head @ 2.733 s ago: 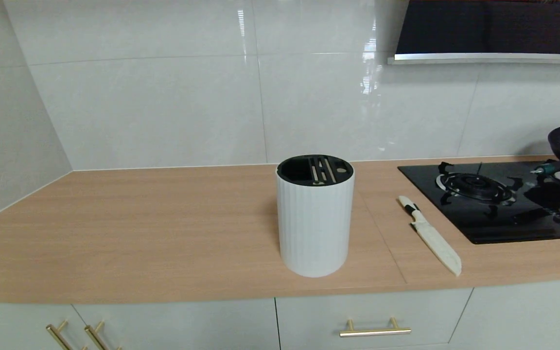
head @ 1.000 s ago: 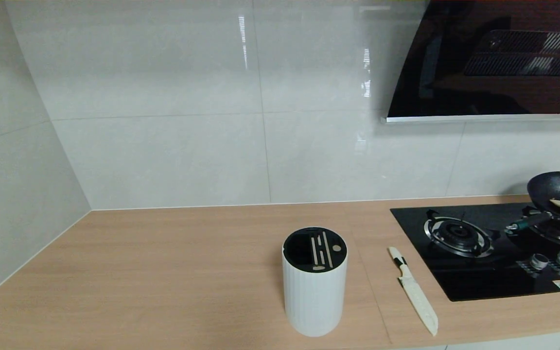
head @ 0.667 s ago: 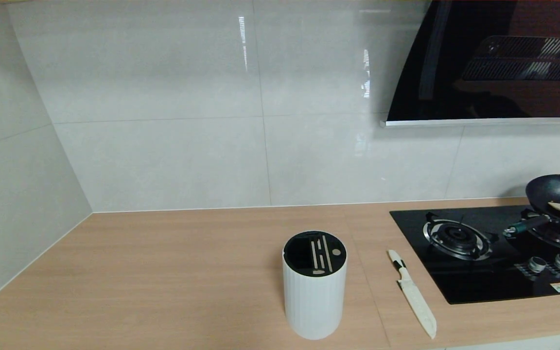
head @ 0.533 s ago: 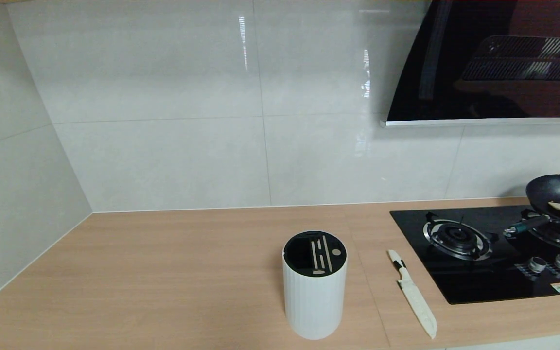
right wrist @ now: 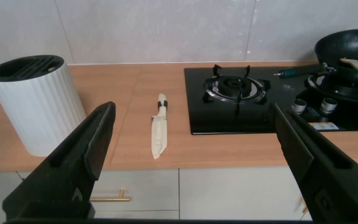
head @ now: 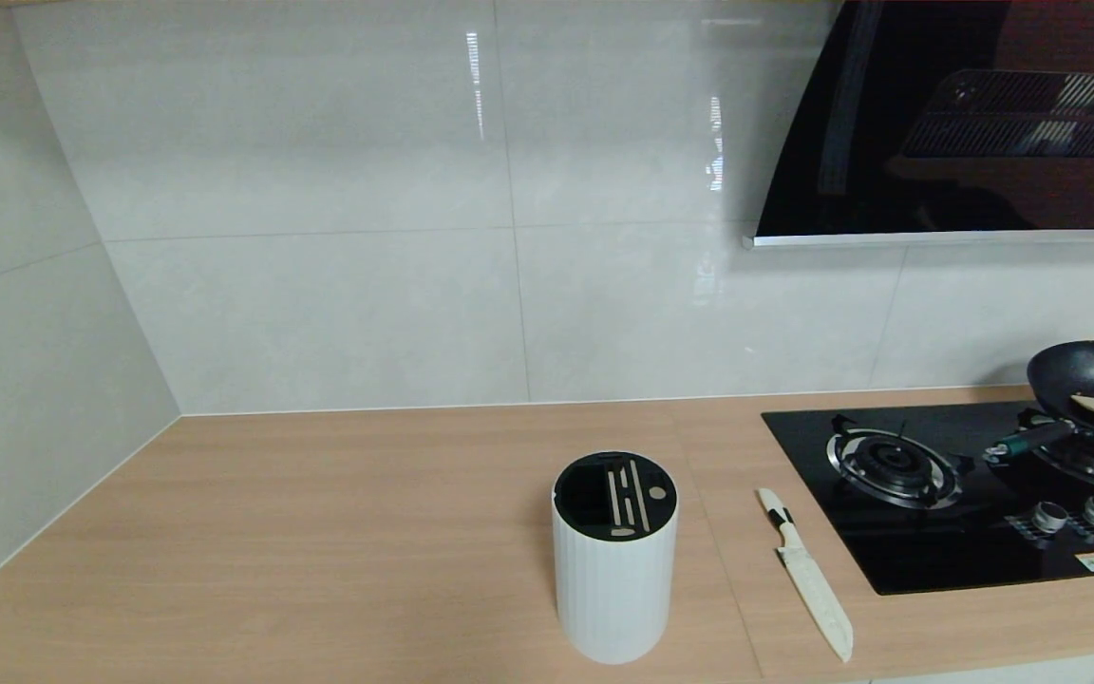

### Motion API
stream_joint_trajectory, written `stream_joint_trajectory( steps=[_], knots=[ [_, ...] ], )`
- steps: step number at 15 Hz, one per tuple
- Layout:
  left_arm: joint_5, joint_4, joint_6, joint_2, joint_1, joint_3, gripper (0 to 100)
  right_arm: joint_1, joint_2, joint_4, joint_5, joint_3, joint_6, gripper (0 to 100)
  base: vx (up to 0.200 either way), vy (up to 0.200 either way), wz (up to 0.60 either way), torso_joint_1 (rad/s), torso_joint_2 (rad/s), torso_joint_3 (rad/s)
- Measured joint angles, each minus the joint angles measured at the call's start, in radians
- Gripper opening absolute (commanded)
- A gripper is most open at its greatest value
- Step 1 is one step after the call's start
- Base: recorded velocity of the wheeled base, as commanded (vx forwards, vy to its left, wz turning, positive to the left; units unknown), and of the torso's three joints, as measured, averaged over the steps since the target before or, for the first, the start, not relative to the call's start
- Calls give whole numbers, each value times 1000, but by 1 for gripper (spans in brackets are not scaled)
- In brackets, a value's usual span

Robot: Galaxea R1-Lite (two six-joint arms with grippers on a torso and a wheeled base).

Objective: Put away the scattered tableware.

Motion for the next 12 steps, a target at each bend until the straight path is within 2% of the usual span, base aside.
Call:
stream_joint_trajectory(
  steps=[6,9,12],
  knots=[
    [0,0,0,0,0,0,100,0,0,0,0,0,0,100,0,0,0,0,0,0],
    [0,0,0,0,0,0,100,0,0,0,0,0,0,100,0,0,0,-119,246,126],
    [0,0,0,0,0,0,100,0,0,0,-1,0,0,100,0,0,0,-24,72,31]
  ],
)
